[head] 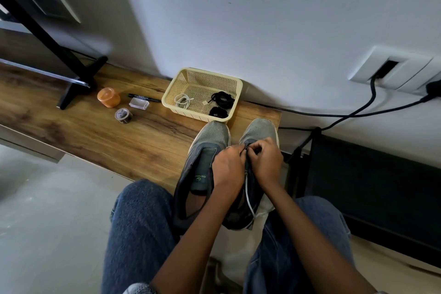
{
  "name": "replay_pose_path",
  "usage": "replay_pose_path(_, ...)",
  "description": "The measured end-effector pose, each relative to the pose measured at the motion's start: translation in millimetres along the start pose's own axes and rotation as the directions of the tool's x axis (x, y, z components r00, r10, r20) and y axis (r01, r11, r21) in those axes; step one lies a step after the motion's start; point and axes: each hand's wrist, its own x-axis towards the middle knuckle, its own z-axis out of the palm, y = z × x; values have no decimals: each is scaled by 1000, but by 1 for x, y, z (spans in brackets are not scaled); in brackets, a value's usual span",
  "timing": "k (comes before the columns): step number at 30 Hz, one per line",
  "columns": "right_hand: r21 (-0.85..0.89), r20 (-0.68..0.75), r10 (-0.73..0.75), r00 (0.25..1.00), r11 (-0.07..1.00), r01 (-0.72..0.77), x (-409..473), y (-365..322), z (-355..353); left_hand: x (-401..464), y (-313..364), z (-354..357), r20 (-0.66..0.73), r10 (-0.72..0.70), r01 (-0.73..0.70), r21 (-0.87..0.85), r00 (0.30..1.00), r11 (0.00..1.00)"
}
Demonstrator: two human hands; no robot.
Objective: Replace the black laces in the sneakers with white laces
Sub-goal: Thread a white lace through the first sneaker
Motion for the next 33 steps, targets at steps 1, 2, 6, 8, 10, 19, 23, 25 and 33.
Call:
replay_pose_path(1, 19, -11, 9, 1000, 1000, -9, -1, 1, 1, 0, 0, 0, 1, 0, 0, -2, 1000, 1000)
replay_pose_path(2, 46, -22, 23, 999, 999, -22, -2, 1, 2, 0, 0, 0, 0, 2, -2, -3, 1000, 1000)
replay_pose_path(6, 141, -48, 104, 993, 985, -97, -4, 1, 7, 0, -1, 0, -4, 3, -3, -24, 1000, 1000)
replay_pose_path(8, 182, -41, 140, 989, 975, -130, -4, 0, 6, 0, -1, 1, -4, -12, 12, -35, 1000, 999)
replay_pose_path(10, 218, -35, 165, 986, 964, -154, -5, 0, 6, 1, 0, 1, -4, -33, 32, -39, 999, 999)
replay_pose_path(19, 120, -46, 198, 979, 974, -191, -5, -10, 8, 4, -4, 2, -8, -48, 47, -111, 999, 993)
replay_pose_path(23, -17, -36, 143, 989, 989, -144, -2, -14, 9, 5, -5, 2, 5, -26, 27, -73, 1000, 997)
replay_pose_path(25, -25, -50, 137, 989, 990, -139, -3, -16, 9, 5, -6, 3, 5, -7, 7, -48, 1000, 999)
replay_pose_path(33, 63, -94, 189, 977, 981, -184, -8, -18, 11, 5, -8, 3, 30, 24, -25, 10, 999, 1000)
